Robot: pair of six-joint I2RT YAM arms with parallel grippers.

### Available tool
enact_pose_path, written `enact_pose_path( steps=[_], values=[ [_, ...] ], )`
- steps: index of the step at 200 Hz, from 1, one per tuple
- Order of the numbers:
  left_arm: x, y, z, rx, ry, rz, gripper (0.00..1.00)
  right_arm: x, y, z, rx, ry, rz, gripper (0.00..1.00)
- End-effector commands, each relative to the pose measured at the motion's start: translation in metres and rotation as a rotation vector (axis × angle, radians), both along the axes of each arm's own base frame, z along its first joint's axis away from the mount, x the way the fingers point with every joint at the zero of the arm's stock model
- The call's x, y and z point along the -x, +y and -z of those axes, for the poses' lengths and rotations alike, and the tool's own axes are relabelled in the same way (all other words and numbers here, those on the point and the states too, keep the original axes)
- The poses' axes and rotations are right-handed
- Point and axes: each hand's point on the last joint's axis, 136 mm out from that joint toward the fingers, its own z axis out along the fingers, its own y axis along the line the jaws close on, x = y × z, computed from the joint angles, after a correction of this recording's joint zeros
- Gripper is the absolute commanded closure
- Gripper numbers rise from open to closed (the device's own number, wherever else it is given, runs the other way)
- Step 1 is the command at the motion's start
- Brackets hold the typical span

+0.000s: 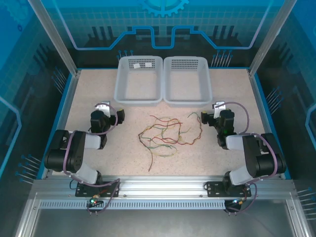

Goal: Untangle the cables

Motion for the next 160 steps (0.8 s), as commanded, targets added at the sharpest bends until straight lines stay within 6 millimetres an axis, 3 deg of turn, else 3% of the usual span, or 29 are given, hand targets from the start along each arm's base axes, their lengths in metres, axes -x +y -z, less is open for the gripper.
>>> enact_pose_path(
  steps=[1, 134, 145, 160],
  values=[
    [-0.003, 0.0, -0.008, -0.026, -0.023, 0.003, 0.01, -0.008, -0.003, -0.01, -0.018, -0.034, 0.009, 0.0],
    [-0.002, 0.001, -0.01, -0.014, -0.033, 0.005, 0.01, -0.008, -0.003, -0.011, -0.022, -0.037, 0.008, 0.0],
    [0.006, 0.001, -0.013, -0.011, -0.069, 0.004, 0.01, -0.005, -0.009, -0.019, -0.021, -0.052, 0.045, 0.0],
    [0.023, -0.004, -0.034, -0.068, -0.168, -0.008, 0.01, 0.008, -0.02, -0.042, -0.035, -0.06, 0.116, 0.0]
  ],
)
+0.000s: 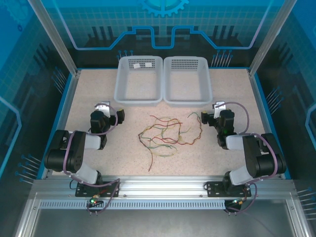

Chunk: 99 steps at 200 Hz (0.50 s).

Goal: Untangle the cables

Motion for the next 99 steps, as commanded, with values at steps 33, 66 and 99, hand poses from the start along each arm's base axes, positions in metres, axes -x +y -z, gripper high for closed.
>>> enact_pose_path(
  steps=[33, 66, 99],
  values=[
    [0.055, -0.041, -0.11, -0.014, -0.152, -0.02, 0.07, 0.061, -0.037, -0.09, -0.338, 0.02, 0.323, 0.0],
    [0.076, -0.109, -0.141, 0.191, 0.107, 0.166, 0.35, 0.096, 0.063, -0.113, -0.493, 0.053, -0.184, 0.12],
    [0.094, -0.175, -0.096, 0.169, 0.471, 0.326, 0.38, 0.111, 0.133, -0.099, -0.338, 0.249, -0.397, 0.17]
  ],
)
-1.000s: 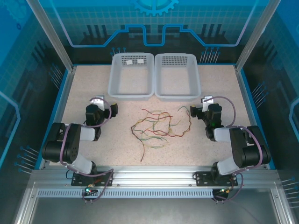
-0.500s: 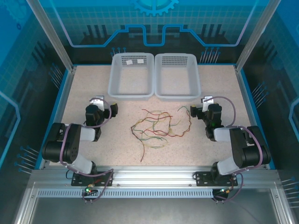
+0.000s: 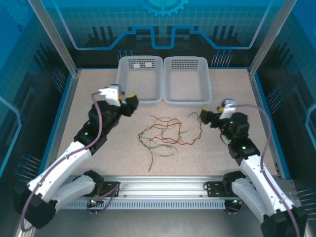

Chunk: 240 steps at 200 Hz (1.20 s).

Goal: Untangle the cables

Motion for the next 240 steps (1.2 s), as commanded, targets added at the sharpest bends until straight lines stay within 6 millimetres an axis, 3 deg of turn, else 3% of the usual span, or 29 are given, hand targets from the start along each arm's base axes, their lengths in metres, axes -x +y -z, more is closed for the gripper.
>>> enact_pose_path(
  steps=[1, 18, 36, 59, 77, 103, 178, 205, 240],
  values=[
    [0.034, -0.022, 0.124, -0.12, 0.555, 0.094, 0.38, 0.023, 0.05, 0.037, 0.097, 0.22, -0.212, 0.17],
    [0.036, -0.04, 0.144, -0.102, 0.659, 0.13, 0.43, 0.016, 0.068, 0.04, 0.145, 0.274, -0.253, 0.22],
    [0.035, -0.057, 0.16, -0.115, 0.689, 0.184, 0.43, 0.0, 0.068, 0.049, 0.149, 0.335, -0.19, 0.28],
    [0.035, -0.076, 0.168, -0.133, 0.716, 0.243, 0.42, -0.012, 0.067, 0.063, 0.099, 0.411, -0.128, 0.27],
    [0.037, -0.082, 0.178, -0.15, 0.719, 0.255, 0.41, -0.01, 0.076, 0.081, 0.076, 0.482, -0.148, 0.26],
    [0.035, -0.081, 0.195, -0.175, 0.739, 0.245, 0.4, -0.009, 0.064, 0.105, 0.087, 0.565, -0.066, 0.27],
    [0.017, -0.086, 0.188, -0.162, 0.66, 0.224, 0.38, -0.023, 0.075, 0.148, 0.113, 0.65, -0.062, 0.31],
    [0.02, -0.083, 0.192, -0.163, 0.669, 0.215, 0.38, -0.029, 0.08, 0.153, 0.113, 0.647, -0.068, 0.48],
    [0.023, -0.077, 0.194, -0.168, 0.672, 0.197, 0.37, -0.027, 0.079, 0.141, 0.133, 0.628, -0.078, 0.84]
  ],
)
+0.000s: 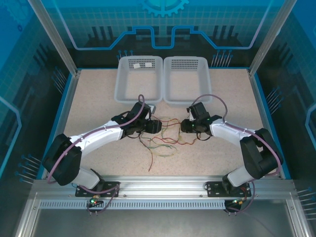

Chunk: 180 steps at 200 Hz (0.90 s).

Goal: Untangle the cables

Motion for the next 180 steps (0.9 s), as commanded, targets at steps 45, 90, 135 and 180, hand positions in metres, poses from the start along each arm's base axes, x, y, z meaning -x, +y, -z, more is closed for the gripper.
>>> enact_pose_path(
  steps=[45, 90, 135, 180],
  values=[
    [-0.004, 0.002, -0.002, 0.005, -0.027, -0.031, 0.36, 0.002, -0.007, -0.052, 0.016, -0.093, 0.0, 0.98],
    [-0.011, -0.005, -0.012, 0.025, -0.058, -0.014, 0.36, 0.002, -0.01, -0.103, -0.02, -0.194, 0.014, 1.0],
    [-0.001, -0.034, -0.063, 0.14, -0.237, 0.149, 0.35, 0.004, -0.013, -0.138, -0.044, -0.242, 0.031, 1.0],
    [0.029, -0.06, -0.143, 0.357, -0.567, 0.374, 0.26, 0.006, -0.004, -0.178, -0.095, -0.308, -0.006, 1.0]
  ],
)
